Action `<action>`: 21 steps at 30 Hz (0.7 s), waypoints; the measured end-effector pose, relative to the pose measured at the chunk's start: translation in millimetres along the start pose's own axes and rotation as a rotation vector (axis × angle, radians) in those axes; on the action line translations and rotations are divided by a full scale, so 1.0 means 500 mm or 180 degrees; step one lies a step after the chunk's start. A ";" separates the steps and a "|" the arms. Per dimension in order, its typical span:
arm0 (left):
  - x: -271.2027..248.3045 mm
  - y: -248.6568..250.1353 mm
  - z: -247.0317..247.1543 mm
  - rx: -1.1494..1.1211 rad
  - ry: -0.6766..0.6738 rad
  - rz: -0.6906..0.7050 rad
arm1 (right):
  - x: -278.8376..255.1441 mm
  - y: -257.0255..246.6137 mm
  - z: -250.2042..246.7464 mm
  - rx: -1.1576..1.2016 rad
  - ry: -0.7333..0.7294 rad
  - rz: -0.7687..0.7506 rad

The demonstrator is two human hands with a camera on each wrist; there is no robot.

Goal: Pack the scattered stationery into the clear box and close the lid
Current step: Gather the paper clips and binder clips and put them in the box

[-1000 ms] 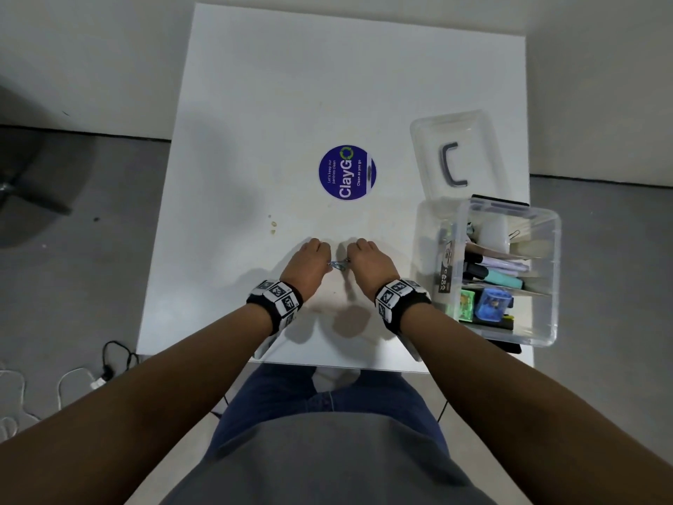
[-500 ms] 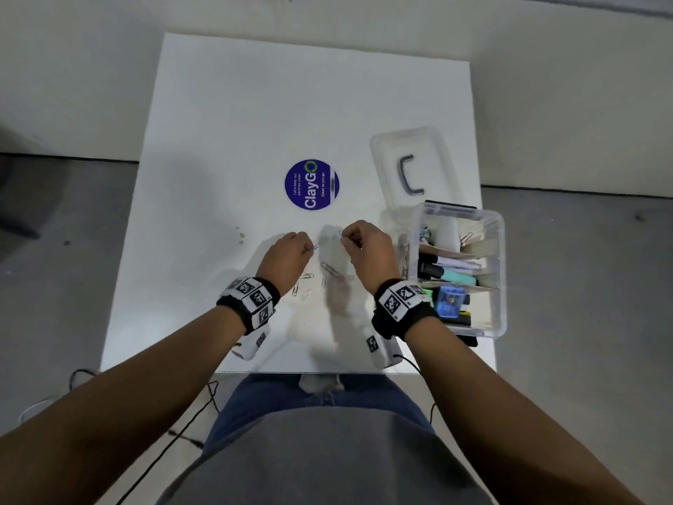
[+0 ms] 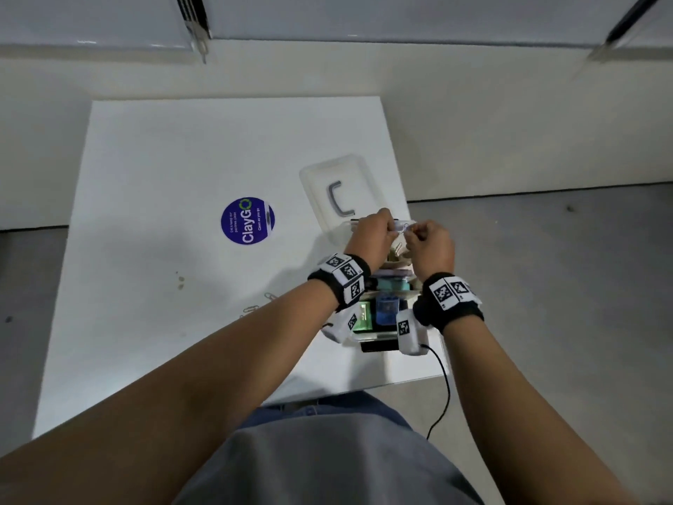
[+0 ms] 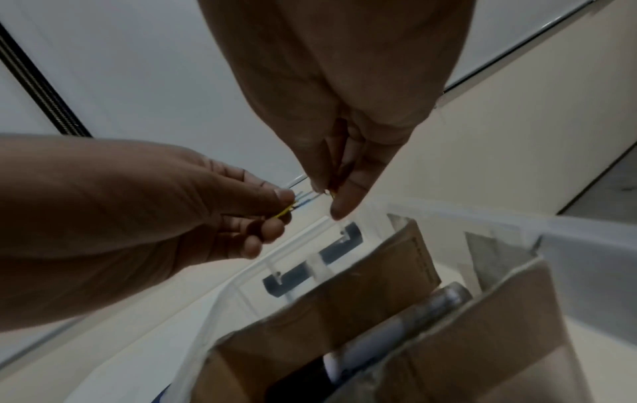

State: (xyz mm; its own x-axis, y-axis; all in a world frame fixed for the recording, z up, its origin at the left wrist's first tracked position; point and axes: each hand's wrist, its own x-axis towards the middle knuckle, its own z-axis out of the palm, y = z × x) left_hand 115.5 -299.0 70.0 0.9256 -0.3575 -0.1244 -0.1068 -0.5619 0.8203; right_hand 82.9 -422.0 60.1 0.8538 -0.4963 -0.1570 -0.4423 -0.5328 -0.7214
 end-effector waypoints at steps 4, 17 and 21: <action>0.030 0.004 0.034 0.0634 -0.0275 0.0031 | 0.032 0.009 -0.008 -0.0537 -0.0498 0.0050; -0.106 -0.261 -0.184 0.0681 0.0466 -0.0855 | -0.158 -0.142 0.186 -0.0379 -0.1482 -0.1160; -0.213 -0.379 -0.214 0.1420 -0.0106 -0.1777 | -0.219 -0.106 0.302 -0.1360 -0.2482 -0.0903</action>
State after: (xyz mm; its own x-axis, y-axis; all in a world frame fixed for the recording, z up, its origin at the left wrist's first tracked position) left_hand 75.8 -74.7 -12.7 0.8746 0.0537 -0.4819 0.2346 -0.9167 0.3236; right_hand 54.3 -236.2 13.7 0.8198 0.2090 -0.5331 -0.1202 -0.8475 -0.5170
